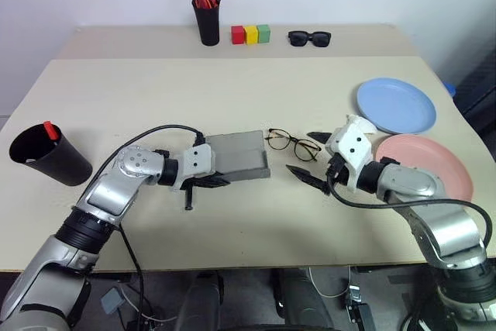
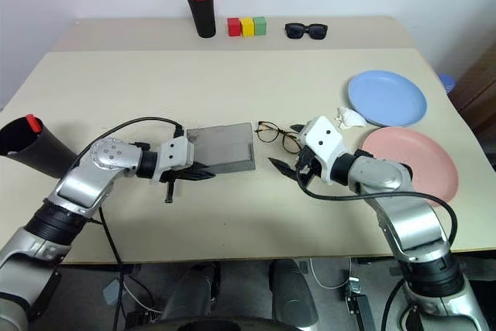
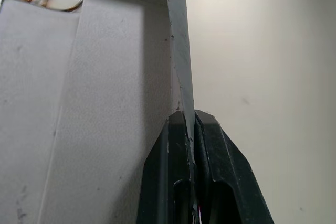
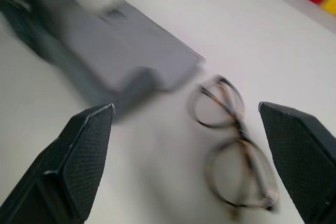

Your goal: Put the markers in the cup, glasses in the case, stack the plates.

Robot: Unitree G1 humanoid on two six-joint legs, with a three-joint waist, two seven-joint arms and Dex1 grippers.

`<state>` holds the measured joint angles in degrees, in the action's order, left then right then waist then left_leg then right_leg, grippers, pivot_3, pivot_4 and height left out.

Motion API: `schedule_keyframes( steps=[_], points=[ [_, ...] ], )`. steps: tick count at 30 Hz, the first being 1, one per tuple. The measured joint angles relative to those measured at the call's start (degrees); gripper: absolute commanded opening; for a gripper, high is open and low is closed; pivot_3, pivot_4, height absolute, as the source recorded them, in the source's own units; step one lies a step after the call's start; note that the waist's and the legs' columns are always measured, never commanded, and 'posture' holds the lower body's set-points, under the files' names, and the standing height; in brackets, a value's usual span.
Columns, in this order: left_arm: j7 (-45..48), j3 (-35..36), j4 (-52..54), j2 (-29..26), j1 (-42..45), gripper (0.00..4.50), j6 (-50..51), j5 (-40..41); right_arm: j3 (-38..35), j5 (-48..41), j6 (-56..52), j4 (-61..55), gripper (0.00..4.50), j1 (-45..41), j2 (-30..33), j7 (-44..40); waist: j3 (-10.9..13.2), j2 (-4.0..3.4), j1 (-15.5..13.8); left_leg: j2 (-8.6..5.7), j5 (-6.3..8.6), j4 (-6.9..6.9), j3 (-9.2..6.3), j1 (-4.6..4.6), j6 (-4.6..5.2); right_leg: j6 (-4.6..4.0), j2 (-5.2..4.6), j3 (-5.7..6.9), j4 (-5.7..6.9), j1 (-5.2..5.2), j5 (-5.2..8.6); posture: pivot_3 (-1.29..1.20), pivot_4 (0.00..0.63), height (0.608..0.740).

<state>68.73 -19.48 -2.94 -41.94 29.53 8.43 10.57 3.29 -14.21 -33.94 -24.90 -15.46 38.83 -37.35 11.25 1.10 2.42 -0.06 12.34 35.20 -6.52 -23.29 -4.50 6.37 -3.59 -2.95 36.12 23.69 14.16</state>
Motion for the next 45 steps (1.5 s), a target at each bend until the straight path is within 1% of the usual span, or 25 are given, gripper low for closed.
schedule_keyframes(
  steps=[2,3,4,5,10,15,17,19,20,21,24,25,27,31,36,38,42,45],
  points=[
    [1.42,0.03,-0.39,-0.06,0.12,0.09,0.64,0.02,1.2,1.79,-0.07,2.55,4.5,-1.47,0.15,0.16,0.0,0.0,0.02,0.0,0.0,-0.01,0.0,0.0,0.01,0.03,0.0,0.0,0.01,0.01,-0.01,0.0,0.15,0.74],
    [1.69,0.03,-0.44,-0.09,0.12,0.64,1.78,-0.01,2.13,2.51,-0.32,4.07,4.5,-2.73,0.15,0.16,0.0,0.0,0.09,0.0,0.0,0.0,0.0,-0.01,0.01,0.04,0.0,0.0,0.02,0.01,-0.01,0.0,0.15,0.74],
    [1.77,0.05,-0.38,-0.1,0.13,0.94,2.41,-0.06,2.74,3.04,-0.53,5.22,4.5,-3.78,0.14,0.18,0.0,0.0,0.09,0.0,0.0,0.0,0.0,-0.01,0.01,0.05,0.0,0.0,0.02,0.01,-0.02,0.0,0.15,0.74],
    [1.59,0.13,-0.33,-0.18,0.12,1.35,2.48,-0.3,3.34,3.69,-0.61,6.48,4.5,-4.96,0.11,0.17,0.0,0.0,0.08,0.0,0.0,0.0,0.0,-0.01,0.01,0.06,0.0,0.0,0.02,0.01,-0.03,0.0,0.15,0.74],
    [-0.83,2.29,2.15,-0.26,-0.99,1.35,3.77,-0.86,6.65,6.66,-0.44,12.3,4.5,-10.89,-0.93,-0.09,0.0,0.0,0.07,0.0,0.0,-0.01,-0.02,-0.02,0.01,0.21,0.01,0.01,0.04,0.03,-0.11,0.0,0.15,0.74],
    [-3.06,9.31,6.69,-0.33,-3.57,1.35,9.29,4.11,10.18,9.54,1.73,18.36,4.5,-14.59,-2.51,-0.93,0.01,-0.01,0.11,0.0,0.0,-0.02,-0.02,-0.02,0.02,0.24,0.0,0.01,0.05,0.04,-0.12,0.0,0.15,0.74],
    [-4.15,13.32,9.22,-0.8,-6.28,1.35,12.48,7.16,11.26,10.96,2.84,21.65,4.5,-16.4,-3.29,-0.99,0.01,-0.01,0.18,0.0,0.0,-0.02,-0.01,-0.01,0.02,0.25,-0.01,0.0,0.04,0.04,-0.12,0.0,0.15,0.74],
    [-5.31,17.28,11.6,-1.17,-9.23,1.42,15.71,10.49,11.79,12.32,4.25,25.06,3.97,-17.18,-3.97,-0.96,0.01,-0.01,0.22,0.01,0.01,-0.05,-0.03,0.0,0.02,0.24,0.0,0.01,0.06,0.05,-0.12,0.0,0.15,0.74],
    [-5.88,19.07,13.12,-1.46,-10.81,1.42,17.14,11.83,11.96,12.95,4.79,26.43,3.65,-17.29,-4.34,-0.92,0.01,-0.01,0.21,0.01,0.01,-0.06,-0.02,0.0,0.02,0.24,0.0,0.01,0.07,0.06,-0.11,0.0,0.15,0.74],
    [-6.56,20.46,14.82,-1.79,-12.25,1.42,18.51,13.04,12.0,13.43,5.28,27.59,3.23,-17.31,-4.75,-0.9,0.01,-0.01,0.17,0.01,0.01,-0.06,-0.03,-0.01,0.02,0.24,0.0,0.01,0.07,0.06,-0.12,0.0,0.15,0.74],
    [-8.18,22.81,18.76,-2.0,-15.16,1.42,21.27,15.14,12.12,14.63,6.71,29.28,1.66,-17.51,-5.32,-0.87,0.01,-0.02,0.04,0.0,0.01,-0.04,-0.02,-0.01,0.02,0.25,-0.02,0.01,0.05,0.05,-0.12,0.0,0.15,0.74],
    [-9.04,23.56,20.03,-2.07,-16.39,1.42,22.05,15.69,12.16,15.07,7.26,29.51,1.06,-18.07,-5.47,-0.9,0.01,-0.02,0.1,0.0,0.01,-0.03,-0.01,-0.01,0.02,0.25,-0.02,0.0,0.05,0.04,-0.12,0.0,0.15,0.74],
    [-10.86,24.97,22.13,-1.97,-18.53,1.42,23.86,16.84,12.07,15.66,7.93,29.74,0.06,-18.53,-5.88,-0.87,0.01,-0.01,0.12,0.0,0.01,-0.03,-0.01,0.01,0.02,0.24,-0.01,0.0,0.06,0.03,-0.12,0.0,0.15,0.74],
    [-14.92,27.39,23.43,-1.41,-22.4,1.42,24.88,17.46,12.12,16.51,8.57,29.27,0.06,-18.48,-6.17,-1.36,0.01,-0.02,0.23,0.01,0.01,-0.05,-0.01,0.06,0.02,0.23,0.0,0.0,0.09,0.03,-0.12,0.0,0.15,0.74],
    [-19.15,29.49,22.62,0.8,-26.41,1.42,24.0,17.1,12.16,18.38,9.95,25.88,0.06,-18.39,-6.0,-2.03,0.01,-0.02,0.1,0.0,0.01,-0.03,-0.01,0.04,0.02,0.22,-0.01,0.0,0.08,0.03,-0.11,0.0,0.15,0.74],
    [-21.27,31.8,21.78,2.39,-28.01,1.42,23.83,17.48,12.0,16.96,10.86,22.24,0.06,-18.43,-6.13,-4.26,0.01,-0.03,0.24,0.01,0.01,-0.05,-0.01,0.04,0.02,0.23,-0.01,0.0,0.08,0.05,-0.12,0.0,0.15,0.74],
    [-22.18,34.09,21.94,2.61,-33.45,1.42,23.02,17.51,12.08,10.73,10.77,13.41,0.06,-21.07,-8.11,-10.49,0.02,-0.04,0.43,0.04,0.01,-0.08,-0.01,0.06,0.02,0.23,0.01,0.0,0.11,0.06,-0.12,0.0,0.15,0.74],
    [-22.03,34.48,22.47,2.48,-35.6,1.42,22.49,17.53,14.11,9.65,10.71,11.32,0.06,-23.92,-9.82,-12.75,-0.03,0.04,0.0,0.04,0.01,-0.02,-0.03,0.11,0.02,0.02,0.0,0.02,0.08,-0.05,-0.01,0.0,0.15,0.74]
  ],
)
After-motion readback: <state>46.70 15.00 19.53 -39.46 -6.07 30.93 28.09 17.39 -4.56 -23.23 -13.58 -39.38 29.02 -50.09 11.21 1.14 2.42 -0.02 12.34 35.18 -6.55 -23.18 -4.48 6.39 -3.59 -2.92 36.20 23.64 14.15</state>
